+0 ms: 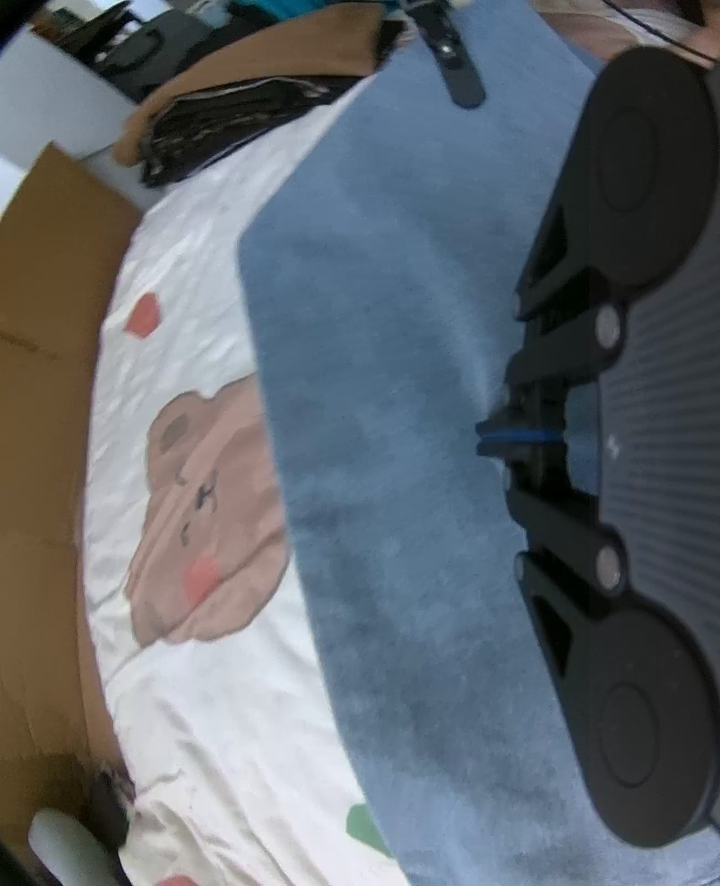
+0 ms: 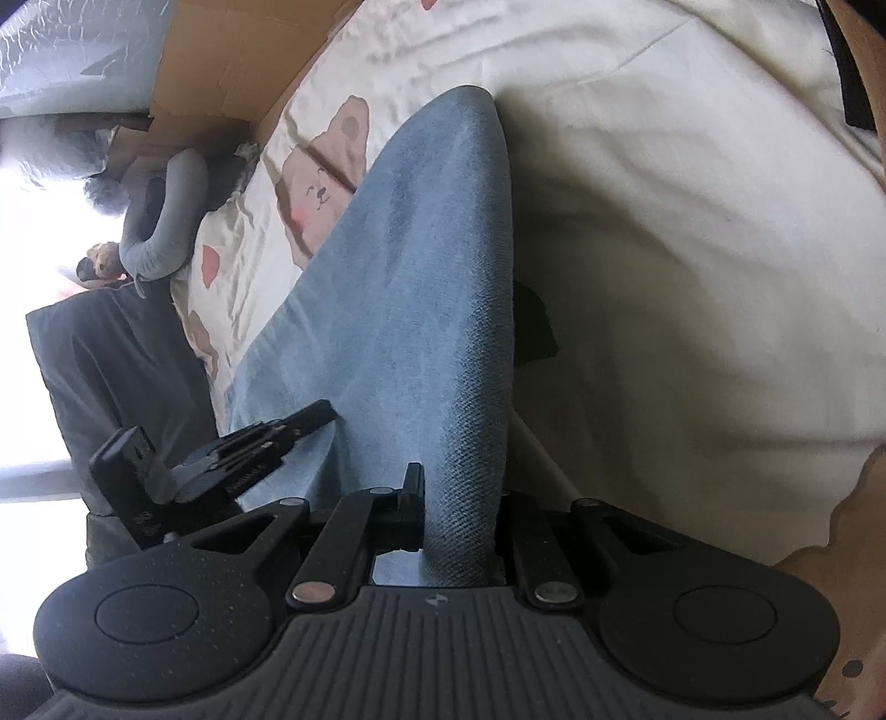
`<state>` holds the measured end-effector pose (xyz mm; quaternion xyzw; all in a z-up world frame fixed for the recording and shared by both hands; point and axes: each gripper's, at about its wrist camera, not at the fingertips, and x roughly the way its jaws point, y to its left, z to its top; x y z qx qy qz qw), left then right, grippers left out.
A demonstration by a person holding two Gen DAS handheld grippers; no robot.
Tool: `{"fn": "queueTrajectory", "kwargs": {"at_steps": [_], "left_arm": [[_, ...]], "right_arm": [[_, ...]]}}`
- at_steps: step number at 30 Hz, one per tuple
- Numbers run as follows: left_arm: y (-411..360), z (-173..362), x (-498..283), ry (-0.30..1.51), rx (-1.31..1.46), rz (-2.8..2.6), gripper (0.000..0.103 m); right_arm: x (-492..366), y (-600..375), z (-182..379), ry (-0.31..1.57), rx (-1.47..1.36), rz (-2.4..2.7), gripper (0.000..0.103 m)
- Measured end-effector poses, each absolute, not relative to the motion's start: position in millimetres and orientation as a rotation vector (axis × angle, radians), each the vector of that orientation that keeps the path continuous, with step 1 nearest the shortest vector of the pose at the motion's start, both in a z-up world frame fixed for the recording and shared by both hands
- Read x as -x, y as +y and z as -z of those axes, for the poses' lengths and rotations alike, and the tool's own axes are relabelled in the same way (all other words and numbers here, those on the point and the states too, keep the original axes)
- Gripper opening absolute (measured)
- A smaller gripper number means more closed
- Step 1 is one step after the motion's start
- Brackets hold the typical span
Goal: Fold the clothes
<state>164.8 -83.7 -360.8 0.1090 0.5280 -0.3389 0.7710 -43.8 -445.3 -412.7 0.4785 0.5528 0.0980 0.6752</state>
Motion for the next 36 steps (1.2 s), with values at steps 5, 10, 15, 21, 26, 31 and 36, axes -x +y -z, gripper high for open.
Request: {"fn": "queueTrajectory", "kwargs": {"at_steps": [5,10,15,21,26,31,36], "left_arm": [[-76.1,367.6,-163.9,1.166,-0.202,0.725,0.011],[-74.3,364.7,-158.5,1.152,-0.202,0.724,0.013],[-77.8,373.5,-153.9,1.139,-0.247,0.717,0.017],[-85.6,376.1,-152.0,1.100,-0.311,0.735,0.018],[-83.4,366.4,-158.8,1.056,-0.282,0.695,0.012],[-88.6,371.9,-176.6,1.071,-0.275,0.700,0.011],[-94.6,375.8,-195.4,1.036,-0.251,0.673,0.003]], "right_arm": [[43.8,-452.4,422.0,1.213,-1.124,-0.157,0.035],[33.5,-455.4,426.6,1.197,-1.109,-0.132,0.035],[27.4,-456.5,433.6,1.186,-1.100,-0.123,0.035],[26.7,-458.0,435.4,1.173,-1.113,-0.133,0.035],[27.0,-459.5,435.6,1.166,-1.117,-0.137,0.035],[27.4,-461.0,435.8,1.159,-1.121,-0.142,0.035],[25.6,-461.6,435.1,1.149,-1.109,-0.118,0.035]]}}
